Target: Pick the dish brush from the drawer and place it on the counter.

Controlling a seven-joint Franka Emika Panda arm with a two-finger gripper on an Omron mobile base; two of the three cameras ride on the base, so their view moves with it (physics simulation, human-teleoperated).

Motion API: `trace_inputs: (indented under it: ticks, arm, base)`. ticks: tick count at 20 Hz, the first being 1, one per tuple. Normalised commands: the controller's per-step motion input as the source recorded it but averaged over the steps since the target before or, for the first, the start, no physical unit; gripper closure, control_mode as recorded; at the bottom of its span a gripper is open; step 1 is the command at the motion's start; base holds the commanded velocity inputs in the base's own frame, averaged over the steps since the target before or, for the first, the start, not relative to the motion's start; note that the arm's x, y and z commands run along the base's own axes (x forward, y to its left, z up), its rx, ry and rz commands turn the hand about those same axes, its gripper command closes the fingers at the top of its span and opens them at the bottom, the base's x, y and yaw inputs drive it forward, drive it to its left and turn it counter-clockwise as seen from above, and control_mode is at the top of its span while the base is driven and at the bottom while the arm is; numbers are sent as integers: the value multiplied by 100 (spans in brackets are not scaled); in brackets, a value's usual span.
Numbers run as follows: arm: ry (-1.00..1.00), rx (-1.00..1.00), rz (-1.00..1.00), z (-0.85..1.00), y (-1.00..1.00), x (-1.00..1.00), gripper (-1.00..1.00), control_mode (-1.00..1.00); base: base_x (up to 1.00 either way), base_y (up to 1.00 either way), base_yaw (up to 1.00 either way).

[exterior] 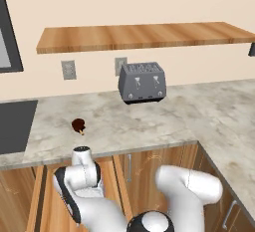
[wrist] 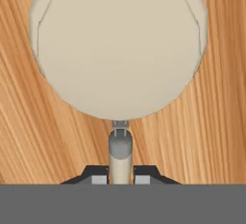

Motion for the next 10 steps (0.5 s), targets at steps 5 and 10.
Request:
trace_inputs:
  ticks: [5, 10]
  arm:
    - [-30, 17, 0, 100, -27, -12, 100, -100]
    - [-34, 17, 0, 100, -6, 0, 100, -100]
  base:
    - [0, 0, 0]
    - [0, 0, 0]
